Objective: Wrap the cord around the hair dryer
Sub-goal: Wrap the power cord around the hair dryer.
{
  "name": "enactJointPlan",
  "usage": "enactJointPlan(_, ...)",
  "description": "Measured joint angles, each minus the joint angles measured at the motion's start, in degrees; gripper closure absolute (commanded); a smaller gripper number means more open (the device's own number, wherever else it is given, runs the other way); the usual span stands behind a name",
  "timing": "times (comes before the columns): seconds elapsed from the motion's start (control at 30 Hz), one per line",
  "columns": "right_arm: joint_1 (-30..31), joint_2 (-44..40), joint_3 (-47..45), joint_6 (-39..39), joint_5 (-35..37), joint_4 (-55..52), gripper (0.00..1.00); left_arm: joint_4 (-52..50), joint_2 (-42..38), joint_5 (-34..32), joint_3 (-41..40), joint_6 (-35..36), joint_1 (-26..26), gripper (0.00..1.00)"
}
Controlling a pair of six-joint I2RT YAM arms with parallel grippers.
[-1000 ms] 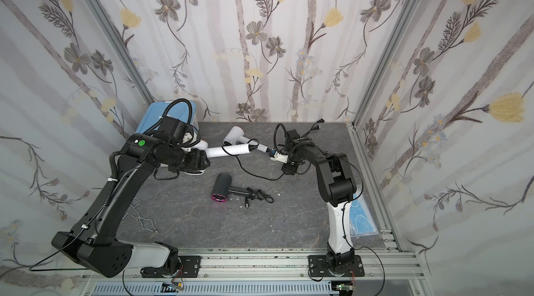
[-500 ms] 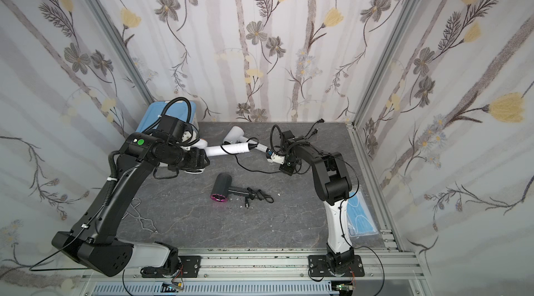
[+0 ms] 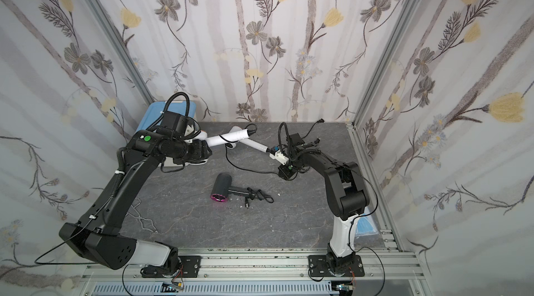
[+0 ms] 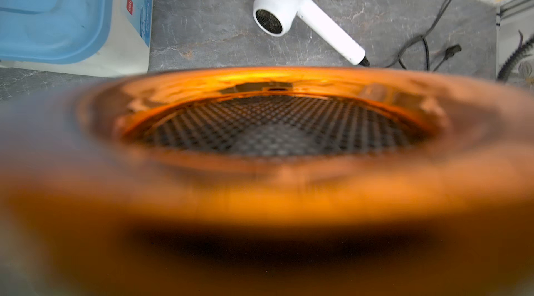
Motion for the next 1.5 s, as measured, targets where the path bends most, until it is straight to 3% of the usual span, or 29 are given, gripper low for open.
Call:
enactJointPlan(0.3,-0.37,-12.70,-12.37,9.05,-3.67,8.52,1.00,8.50,6.12,-6.54,-1.92,-5.42,0.00,1.00)
enactJointPlan(0.6,0.46,-25.57,-13.99,13.42,-4.28,9.81,1.00,11.13,12.90,-11.08,-2.64,-6.60,-1.14,1.00)
enactJointPlan(0.83,1.92,-30.91,-5.51,14.34,-1.73,9.42,1.00,10.97,18.75,-12.17,-0.13,-2.25,-7.37,1.00)
enactJointPlan(1.07,1.64,-27.23,6.97,12.20,3.93,8.85,1.00,8.74,21.29,-11.50,0.59,4.15,-13.68,1.00)
enactJointPlan(1.3,-2.03,-19.12,17.27,10.27,5.22,8.55,1.00,6.95,21.14,-2.34,0.83,10.64,-18.62,1.00)
enactJointPlan(1.5,-6.36,-16.15,17.75,10.58,2.16,9.86,1.00,10.43,14.23,10.32,-3.30,11.98,-19.06,1.00)
